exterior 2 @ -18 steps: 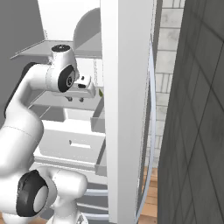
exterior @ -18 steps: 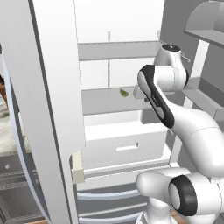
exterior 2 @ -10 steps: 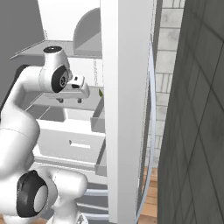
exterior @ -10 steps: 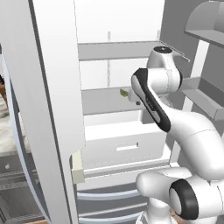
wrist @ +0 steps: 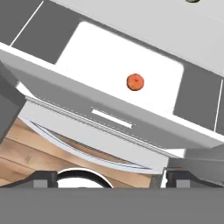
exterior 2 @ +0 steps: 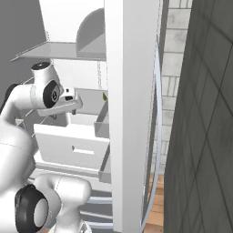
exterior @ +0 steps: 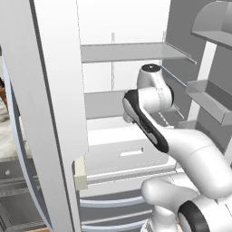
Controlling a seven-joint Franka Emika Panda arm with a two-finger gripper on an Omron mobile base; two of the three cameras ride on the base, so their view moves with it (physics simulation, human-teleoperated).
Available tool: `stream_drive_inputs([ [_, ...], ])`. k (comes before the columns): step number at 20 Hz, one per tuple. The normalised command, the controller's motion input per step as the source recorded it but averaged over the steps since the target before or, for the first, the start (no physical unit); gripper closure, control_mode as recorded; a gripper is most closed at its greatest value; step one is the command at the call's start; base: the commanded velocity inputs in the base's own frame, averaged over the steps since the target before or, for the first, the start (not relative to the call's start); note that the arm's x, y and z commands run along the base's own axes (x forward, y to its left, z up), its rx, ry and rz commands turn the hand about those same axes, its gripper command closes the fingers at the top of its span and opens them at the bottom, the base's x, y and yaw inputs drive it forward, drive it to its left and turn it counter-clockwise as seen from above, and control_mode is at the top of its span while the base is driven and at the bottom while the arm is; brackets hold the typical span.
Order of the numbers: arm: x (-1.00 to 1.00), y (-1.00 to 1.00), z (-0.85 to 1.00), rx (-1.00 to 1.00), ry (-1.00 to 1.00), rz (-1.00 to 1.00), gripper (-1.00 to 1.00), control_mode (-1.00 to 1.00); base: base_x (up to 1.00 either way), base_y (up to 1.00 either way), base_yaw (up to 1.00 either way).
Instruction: Fully open the fridge drawer.
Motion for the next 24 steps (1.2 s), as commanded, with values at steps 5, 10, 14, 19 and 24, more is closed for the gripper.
stream_drive_inputs([
  [5, 0.00, 0.34, -0.29, -0.06, -0.03, 0.31, -1.00, -1.00, 0.00, 0.00, 0.00],
  [10, 0.00, 0.27, -0.30, -0.05, -0.02, 0.27, -1.00, -1.00, 0.00, 0.00, 0.00],
  [14, 0.00, 0.13, -0.25, -0.02, -0.03, 0.23, -1.00, -1.00, 0.00, 0.00, 0.00],
  [19, 0.00, -0.01, -0.02, 0.00, -0.10, 0.16, -1.00, -1.00, 0.00, 0.00, 0.00],
  [24, 0.00, -0.04, 0.00, 0.00, -0.05, 0.09, -1.00, -1.00, 0.00, 0.00, 0.00],
])
